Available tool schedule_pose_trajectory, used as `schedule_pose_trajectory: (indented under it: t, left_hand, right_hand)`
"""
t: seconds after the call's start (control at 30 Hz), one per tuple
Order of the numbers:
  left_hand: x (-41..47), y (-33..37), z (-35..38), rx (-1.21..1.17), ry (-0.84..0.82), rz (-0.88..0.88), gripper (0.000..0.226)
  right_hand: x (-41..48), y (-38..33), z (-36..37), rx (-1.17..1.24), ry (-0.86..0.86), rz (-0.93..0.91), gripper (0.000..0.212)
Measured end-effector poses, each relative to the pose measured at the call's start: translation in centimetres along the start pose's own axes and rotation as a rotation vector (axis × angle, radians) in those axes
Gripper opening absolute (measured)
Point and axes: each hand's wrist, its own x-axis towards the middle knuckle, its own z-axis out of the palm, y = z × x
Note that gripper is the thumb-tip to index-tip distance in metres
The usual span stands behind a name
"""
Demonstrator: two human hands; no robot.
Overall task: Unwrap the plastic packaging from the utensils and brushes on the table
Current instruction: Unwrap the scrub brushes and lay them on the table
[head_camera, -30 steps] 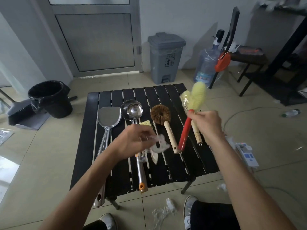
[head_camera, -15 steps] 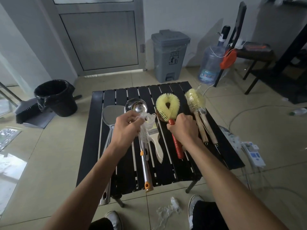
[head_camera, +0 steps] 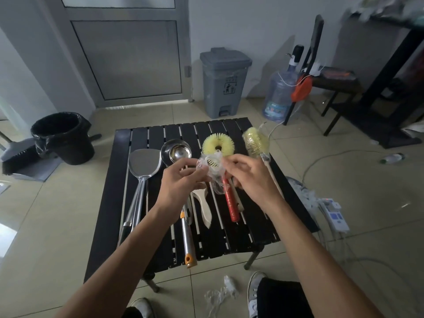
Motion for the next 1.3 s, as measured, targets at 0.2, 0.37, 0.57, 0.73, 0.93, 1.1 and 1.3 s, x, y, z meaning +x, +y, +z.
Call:
schedule_pose_trajectory:
  t: [0.2, 0.37, 0.57, 0.73, 0.93, 1.1, 1.3]
  left_hand:
    - [-0.2, -0.2, 3.3, 0.124, -0.070, 0.015, 0.019]
    - [-0.1, -0.1, 4.9, 0.202, -0.130, 0.004, 0.019]
    - [-0.1, -0.7, 6.4, 0.199, -0.206, 0.040, 0.021]
    - [0.6, -1.8, 7.2, 0.199, -0.256, 0.032, 0.023]
    - [1.6, -2.5, 6.9, 0.186, -0.279, 0.020, 0.025]
    - [1.7, -2.3, 6.0, 0.172, -0.307, 0.038, 0.027]
    - [1.3, -2.0, 6.0, 0.173, -0.301, 0.023, 0.026]
  right_hand:
    - [-1.6, 1.5, -2.3, -0.026, 0.035, -0.126, 0.021]
    - [-2.0, 4.7, -9.1, 0.069, 0.403, 0.008, 0.004]
    - [-1.2, 15.6, -17.0, -0.079, 0.749, 0.473, 0.003]
    - [0.9, 23.0, -15.8, -0.156, 0.599, 0.746, 0.005]
    - [4.0, 26.7, -16.8, -0.070, 0.667, 0.796, 0.025]
    - [4.9, 27.9, -16.8, -0.053, 0.629, 0.868, 0.039]
    - [2.4, 25.8, -17.4, -0.249, 0.681, 0.891, 0.025]
